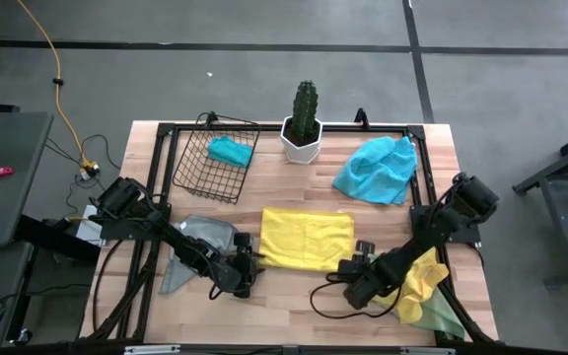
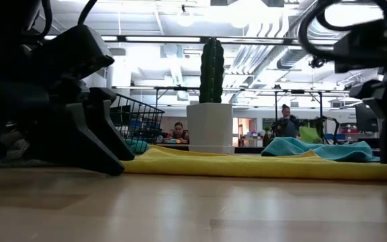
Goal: Fold microfiber towels
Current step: Fold the left yellow microfiber towel on the table
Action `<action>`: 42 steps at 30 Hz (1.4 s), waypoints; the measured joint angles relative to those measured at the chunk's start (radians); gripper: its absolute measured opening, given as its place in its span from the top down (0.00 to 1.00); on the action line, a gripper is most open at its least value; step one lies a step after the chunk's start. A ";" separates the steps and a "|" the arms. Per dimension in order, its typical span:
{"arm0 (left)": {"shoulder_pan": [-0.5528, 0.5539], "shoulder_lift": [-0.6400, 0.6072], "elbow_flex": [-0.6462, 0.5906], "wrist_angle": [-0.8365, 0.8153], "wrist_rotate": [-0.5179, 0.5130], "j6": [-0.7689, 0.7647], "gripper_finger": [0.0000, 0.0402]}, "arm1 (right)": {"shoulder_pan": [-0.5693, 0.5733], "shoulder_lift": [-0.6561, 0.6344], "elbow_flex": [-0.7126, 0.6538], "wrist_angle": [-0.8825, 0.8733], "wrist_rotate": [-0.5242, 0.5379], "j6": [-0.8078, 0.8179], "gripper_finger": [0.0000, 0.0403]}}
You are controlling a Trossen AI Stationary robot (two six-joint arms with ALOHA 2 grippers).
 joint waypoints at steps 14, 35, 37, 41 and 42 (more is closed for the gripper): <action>0.002 -0.001 0.002 -0.027 0.048 -0.017 0.92 | 0.002 0.048 0.005 0.001 0.027 0.018 0.98; 0.003 -0.130 0.199 -0.424 0.038 -0.182 1.00 | 0.011 -0.205 -0.001 -0.065 -0.009 -0.034 1.00; 0.008 -0.141 0.224 -0.455 0.038 -0.211 1.00 | 0.008 -0.226 0.000 -0.078 -0.001 -0.026 1.00; 0.028 -0.171 0.261 -0.520 0.021 -0.219 1.00 | -0.010 -0.278 0.000 -0.091 0.062 0.004 1.00; 0.036 -0.177 0.264 -0.526 0.006 -0.219 1.00 | -0.016 -0.288 0.000 -0.103 0.084 0.023 1.00</action>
